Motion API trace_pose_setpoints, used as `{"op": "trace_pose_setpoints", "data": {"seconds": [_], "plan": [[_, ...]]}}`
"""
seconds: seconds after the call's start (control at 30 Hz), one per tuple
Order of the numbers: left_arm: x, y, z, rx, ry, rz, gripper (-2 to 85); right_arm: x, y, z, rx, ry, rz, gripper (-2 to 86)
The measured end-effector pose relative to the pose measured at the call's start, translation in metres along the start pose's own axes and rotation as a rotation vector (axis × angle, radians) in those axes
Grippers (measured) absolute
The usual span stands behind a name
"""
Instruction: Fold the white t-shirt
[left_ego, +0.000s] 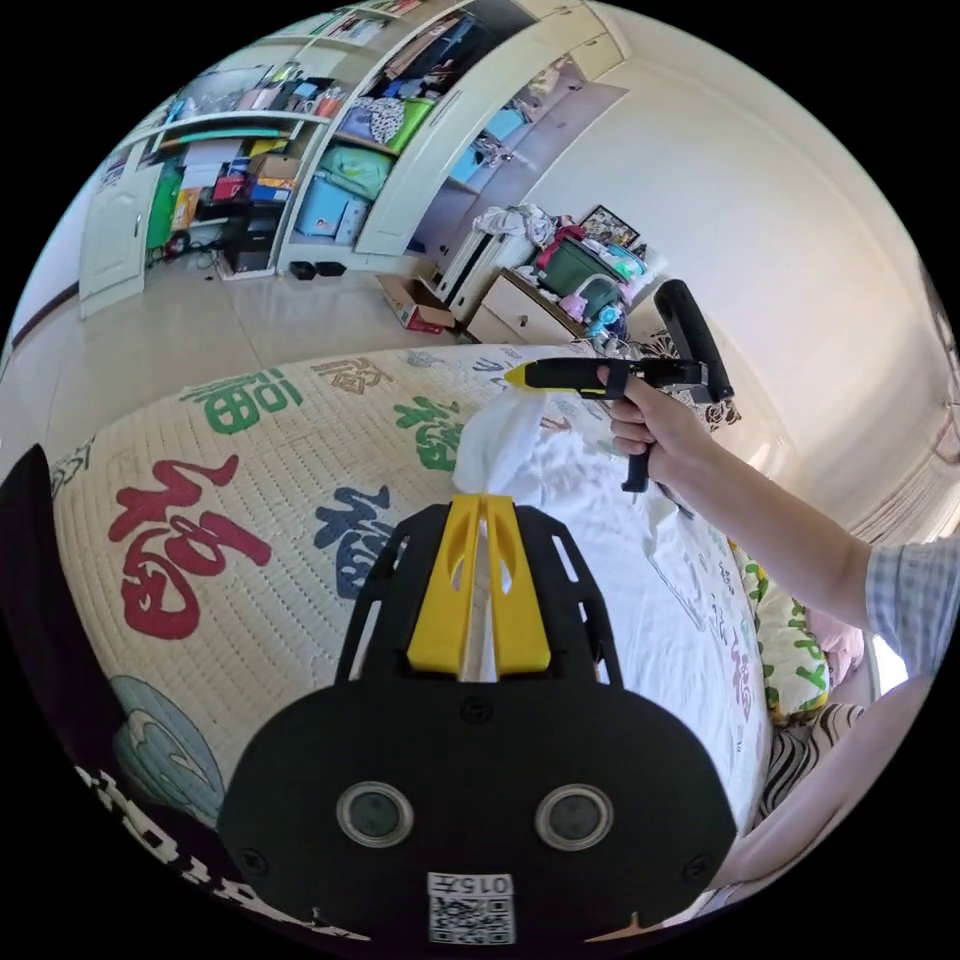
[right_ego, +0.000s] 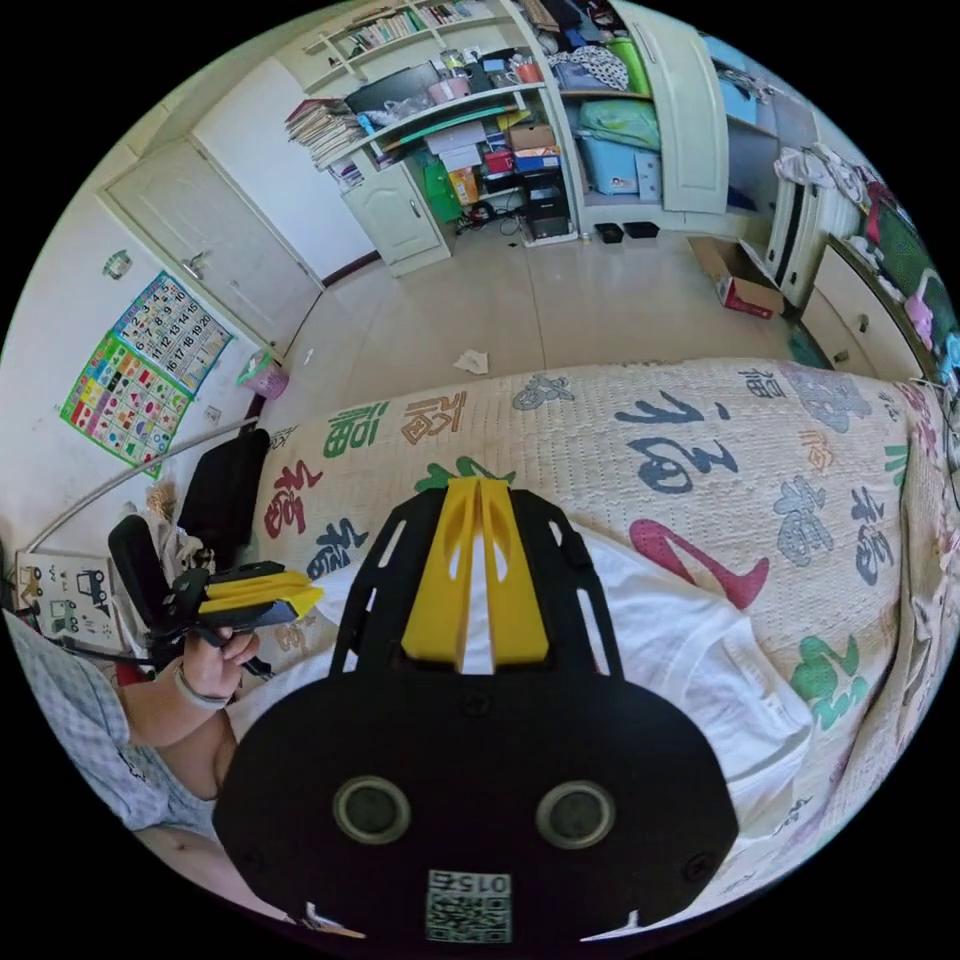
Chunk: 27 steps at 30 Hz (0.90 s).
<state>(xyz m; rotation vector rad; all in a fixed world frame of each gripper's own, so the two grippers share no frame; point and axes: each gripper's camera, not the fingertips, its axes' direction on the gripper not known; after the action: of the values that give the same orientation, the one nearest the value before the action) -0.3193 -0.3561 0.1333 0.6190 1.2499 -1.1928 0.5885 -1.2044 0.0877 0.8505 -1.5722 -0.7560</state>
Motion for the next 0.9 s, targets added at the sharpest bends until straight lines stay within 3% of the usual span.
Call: {"op": "trace_pose_setpoints", "data": {"seconds": [0.23, 0.4, 0.53, 0.73, 0.8, 0.9], "plan": [[0.087, 0.010, -0.012, 0.014, 0.035, 0.344, -0.6, 0.050, 0.073, -0.073, 0.334, -0.228, 0.100, -0.2], [0.130, 0.040, 0.036, -0.255, 0.033, 0.472, -0.1, 0.092, 0.141, -0.067, 0.065, -0.055, 0.288, 1.6], [0.136, 0.039, 0.037, -0.270, 0.131, 0.425, 0.4, 0.097, 0.160, -0.087, 0.094, 0.024, 0.334, 4.2], [0.157, 0.010, 0.063, -0.272, 0.114, 0.422, 1.9, 0.077, 0.133, -0.096, 0.083, 0.025, 0.170, 7.0], [0.167, 0.007, 0.089, -0.400, 0.107, 0.458, 1.9, 0.074, 0.129, -0.083, -0.036, -0.040, 0.105, 5.8], [0.174, 0.009, 0.100, -0.476, 0.077, 0.485, 1.8, 0.065, 0.141, -0.084, -0.103, 0.078, 0.008, 5.0]]}}
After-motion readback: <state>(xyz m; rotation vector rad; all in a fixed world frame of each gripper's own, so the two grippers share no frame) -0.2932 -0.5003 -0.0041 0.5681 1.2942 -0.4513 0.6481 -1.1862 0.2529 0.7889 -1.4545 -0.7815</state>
